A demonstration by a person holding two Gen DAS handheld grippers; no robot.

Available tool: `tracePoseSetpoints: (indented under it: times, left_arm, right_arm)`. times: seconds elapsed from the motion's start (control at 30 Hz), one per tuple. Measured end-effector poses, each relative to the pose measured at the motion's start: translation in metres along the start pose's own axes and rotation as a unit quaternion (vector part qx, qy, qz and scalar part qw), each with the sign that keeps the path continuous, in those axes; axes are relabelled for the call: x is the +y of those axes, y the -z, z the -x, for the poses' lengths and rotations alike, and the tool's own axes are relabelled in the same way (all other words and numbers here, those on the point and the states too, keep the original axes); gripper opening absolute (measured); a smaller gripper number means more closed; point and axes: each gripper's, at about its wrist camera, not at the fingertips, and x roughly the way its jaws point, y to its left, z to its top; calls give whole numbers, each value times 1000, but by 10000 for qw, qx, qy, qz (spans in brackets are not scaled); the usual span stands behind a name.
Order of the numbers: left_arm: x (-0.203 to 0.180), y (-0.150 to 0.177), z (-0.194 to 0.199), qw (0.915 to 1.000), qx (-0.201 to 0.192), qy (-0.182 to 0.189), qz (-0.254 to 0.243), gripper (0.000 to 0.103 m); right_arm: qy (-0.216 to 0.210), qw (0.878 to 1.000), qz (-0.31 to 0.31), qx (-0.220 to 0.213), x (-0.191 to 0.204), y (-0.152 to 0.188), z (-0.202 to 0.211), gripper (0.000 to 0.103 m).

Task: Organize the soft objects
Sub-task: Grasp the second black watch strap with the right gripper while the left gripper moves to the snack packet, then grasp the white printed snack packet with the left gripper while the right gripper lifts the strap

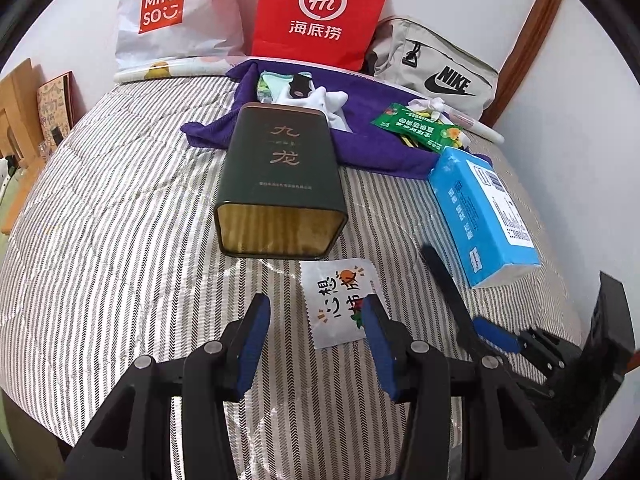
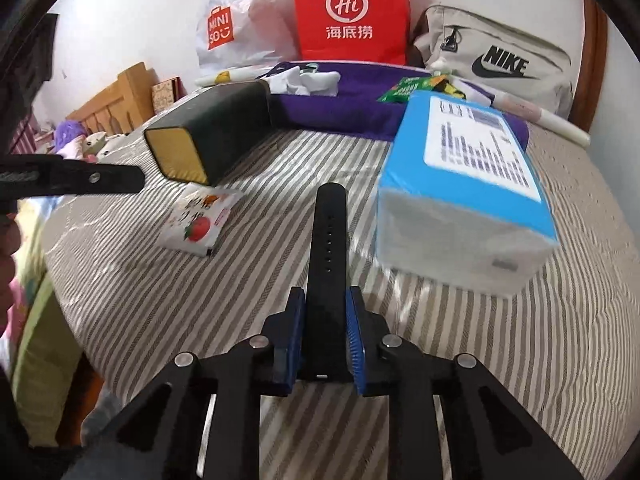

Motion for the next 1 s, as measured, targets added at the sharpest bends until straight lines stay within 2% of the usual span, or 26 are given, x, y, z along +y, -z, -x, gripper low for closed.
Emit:
tracePoseSetpoints:
  times: [0.13, 0.27, 0.37, 0.43, 0.47, 0.5, 0.57, 0.83, 0.9, 1.0]
  left_arm:
    - [0, 2, -1, 10000, 17, 76, 2, 46]
    - [-1, 4, -1, 10000, 36, 87, -8, 46]
    - [1, 4, 1, 10000, 26, 76, 21, 49]
    - [2, 4, 2, 10000, 10, 60, 45, 49]
    - [3, 4, 2, 10000, 11, 51, 53, 49]
    - [3, 3, 2, 10000, 13, 43, 66, 49]
    - [5, 4, 1, 10000, 24, 49, 83, 49]
    - [0, 8, -10, 9997, 151, 181, 52, 49]
    - [-4, 8, -13, 9996, 153, 224, 66, 55]
    - [-10, 9, -21, 9994, 183, 278, 56, 56]
  right_arm:
    - [-37, 9998, 180, 112, 4, 14, 13, 21]
    - [-61, 9999, 34, 84, 2, 10, 10, 22]
    - [-107, 9999, 10, 26, 5, 0, 1, 31]
    - [-11, 10000, 74, -35, 8, -5, -4, 32]
    - [45, 9999, 123, -57, 11, -6, -6, 31]
    - [126, 9997, 195, -73, 13, -7, -8, 26]
    - [152, 9995, 253, -95, 15, -7, -8, 21]
    - [-2, 9998, 20, -172, 7, -5, -7, 22]
    - [54, 9997, 117, -202, 10, -4, -7, 22]
    - [56, 9997, 107, -197, 10, -5, -7, 22]
